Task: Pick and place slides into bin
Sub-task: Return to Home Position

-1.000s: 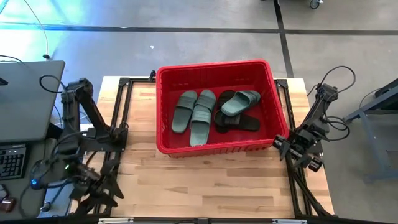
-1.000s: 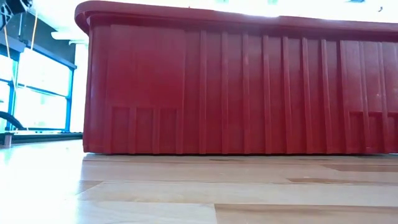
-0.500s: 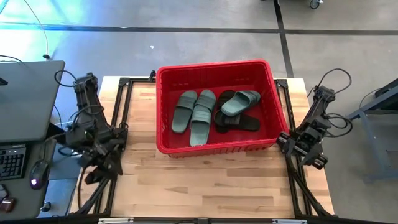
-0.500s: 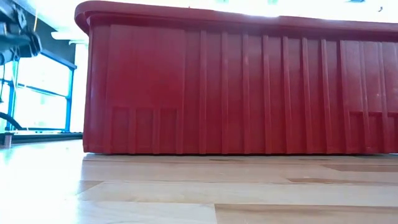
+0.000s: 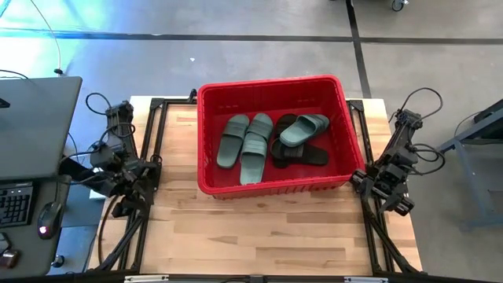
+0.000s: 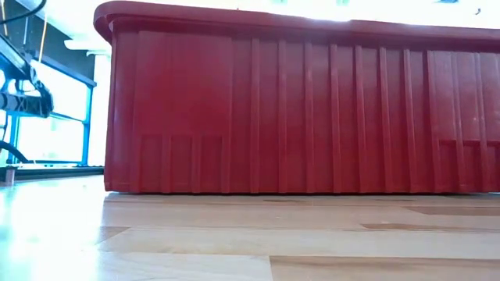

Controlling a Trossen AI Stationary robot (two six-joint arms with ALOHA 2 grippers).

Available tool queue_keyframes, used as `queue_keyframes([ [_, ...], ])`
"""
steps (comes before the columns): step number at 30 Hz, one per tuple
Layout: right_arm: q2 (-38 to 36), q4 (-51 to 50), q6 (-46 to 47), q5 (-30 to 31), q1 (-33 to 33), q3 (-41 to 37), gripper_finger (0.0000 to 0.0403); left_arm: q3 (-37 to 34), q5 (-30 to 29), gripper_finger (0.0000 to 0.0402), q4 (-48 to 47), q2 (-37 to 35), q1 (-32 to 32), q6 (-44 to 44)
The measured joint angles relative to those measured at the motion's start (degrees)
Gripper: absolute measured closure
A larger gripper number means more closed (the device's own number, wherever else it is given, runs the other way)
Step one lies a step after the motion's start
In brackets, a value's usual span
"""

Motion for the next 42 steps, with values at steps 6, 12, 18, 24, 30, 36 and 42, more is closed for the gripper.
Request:
queue_keyframes([
  [6, -1.21, -2.05, 1.48, -0.11, 0.01, 0.0, 0.0208, -0.02, -0.02, 0.0275, -5.2, -6.48, -0.04, 0.06],
  [12, -5.51, -5.35, -2.65, -2.14, 0.01, 0.0, 0.0208, 0.04, -0.42, 0.0275, -6.99, -7.55, -0.04, 0.08],
  [18, -7.49, -8.82, -1.03, -2.92, 0.01, 0.07, 0.0208, 0.06, -4.07, 0.0275, -7.77, -7.57, -0.02, 0.26],
  [24, -7.58, -10.37, -3.69, -3.77, 0.01, 0.07, 0.0208, 0.06, -5.25, 0.0275, -9.47, -7.55, -0.02, 0.27],
  [30, -7.58, -12.1, -4.13, -5.31, 0.01, 0.07, 0.0208, 0.06, -5.2, 0.0275, -9.91, -7.52, -0.02, 0.25],
  [36, -7.58, -12.64, -6.87, -5.49, 0.01, 0.07, 0.0208, 0.06, -5.16, 0.0275, -9.97, -7.52, -0.02, 0.25],
  [42, -7.42, -11.36, -3.03, -5.48, 0.01, 0.07, 0.0208, 0.06, -5.16, 0.0275, -9.94, -7.52, -0.02, 0.14],
])
